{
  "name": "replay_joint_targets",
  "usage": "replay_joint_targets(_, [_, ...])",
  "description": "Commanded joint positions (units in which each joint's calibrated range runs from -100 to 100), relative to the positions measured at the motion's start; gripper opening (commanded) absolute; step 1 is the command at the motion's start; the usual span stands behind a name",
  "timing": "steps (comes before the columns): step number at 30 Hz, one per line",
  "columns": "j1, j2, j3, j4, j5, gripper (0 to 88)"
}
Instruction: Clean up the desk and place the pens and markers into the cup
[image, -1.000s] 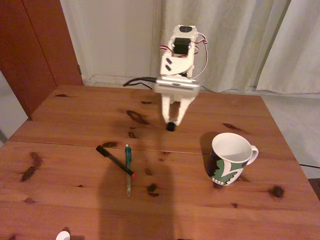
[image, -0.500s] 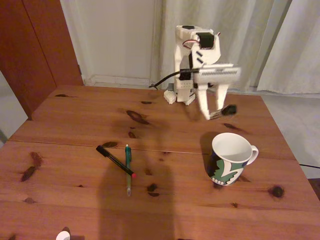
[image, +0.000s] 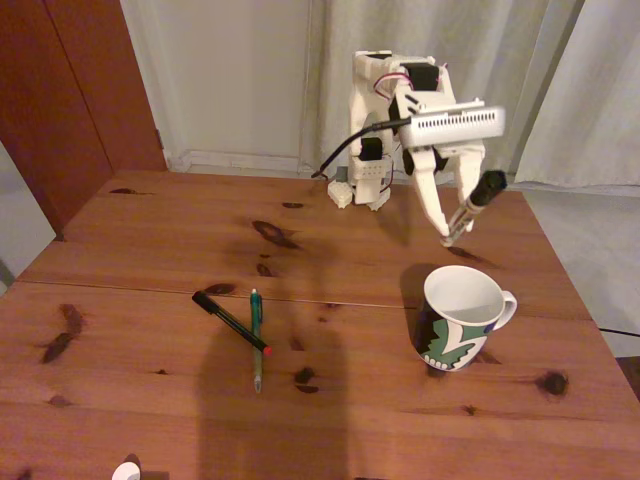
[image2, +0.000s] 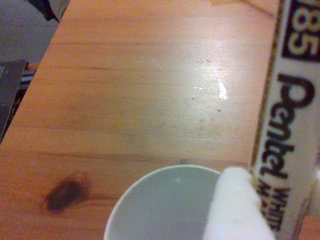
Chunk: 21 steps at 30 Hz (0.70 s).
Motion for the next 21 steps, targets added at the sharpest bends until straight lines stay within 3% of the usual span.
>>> replay_joint_targets(1, [-0.39,0.63,-3.69,-3.06,-0.19,0.8])
replay_joint_targets(15, [-6.10,3.78,-3.96,-3.23,-3.65,0.8])
replay_joint_targets(21, [-4.25,8.00,-3.69,-10.63,-4.12,0.8])
